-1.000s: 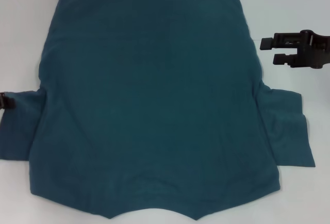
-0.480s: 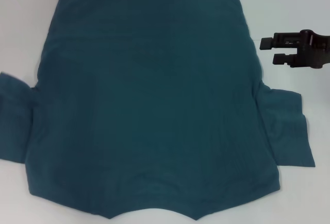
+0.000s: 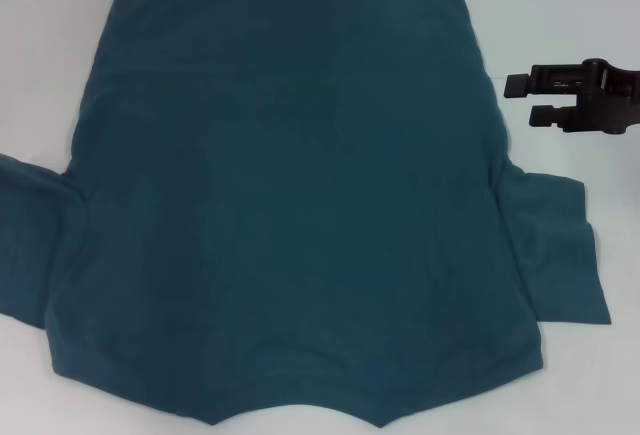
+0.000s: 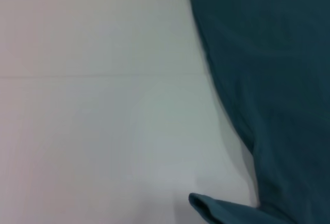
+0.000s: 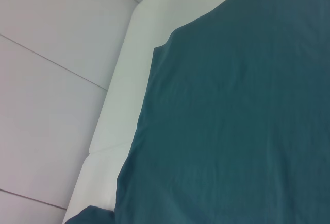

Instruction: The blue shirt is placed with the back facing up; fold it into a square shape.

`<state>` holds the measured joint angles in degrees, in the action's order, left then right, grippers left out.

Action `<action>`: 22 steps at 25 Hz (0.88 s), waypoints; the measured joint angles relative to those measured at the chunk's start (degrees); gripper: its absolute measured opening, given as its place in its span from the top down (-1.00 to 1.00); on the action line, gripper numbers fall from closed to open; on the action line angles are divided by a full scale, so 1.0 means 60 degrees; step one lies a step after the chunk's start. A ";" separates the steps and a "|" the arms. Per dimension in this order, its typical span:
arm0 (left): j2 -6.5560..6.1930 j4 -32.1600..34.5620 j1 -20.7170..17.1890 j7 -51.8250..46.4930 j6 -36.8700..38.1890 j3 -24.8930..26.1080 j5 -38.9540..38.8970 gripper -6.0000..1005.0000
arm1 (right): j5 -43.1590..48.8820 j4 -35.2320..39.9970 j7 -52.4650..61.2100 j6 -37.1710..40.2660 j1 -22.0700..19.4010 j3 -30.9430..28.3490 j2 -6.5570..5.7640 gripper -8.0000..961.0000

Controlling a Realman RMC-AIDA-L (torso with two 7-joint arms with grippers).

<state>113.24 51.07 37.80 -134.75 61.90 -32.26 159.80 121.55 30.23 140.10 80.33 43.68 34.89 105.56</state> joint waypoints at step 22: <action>-0.0018 0.1938 0.0413 -0.1686 0.2764 -0.1142 0.0639 0.99 | 0.0000 0.0003 0.0013 -0.0010 0.0012 0.0065 0.0018 -0.68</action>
<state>113.13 62.70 40.28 -144.86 78.48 -39.12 163.63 121.55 30.25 140.18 80.27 43.75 35.28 105.67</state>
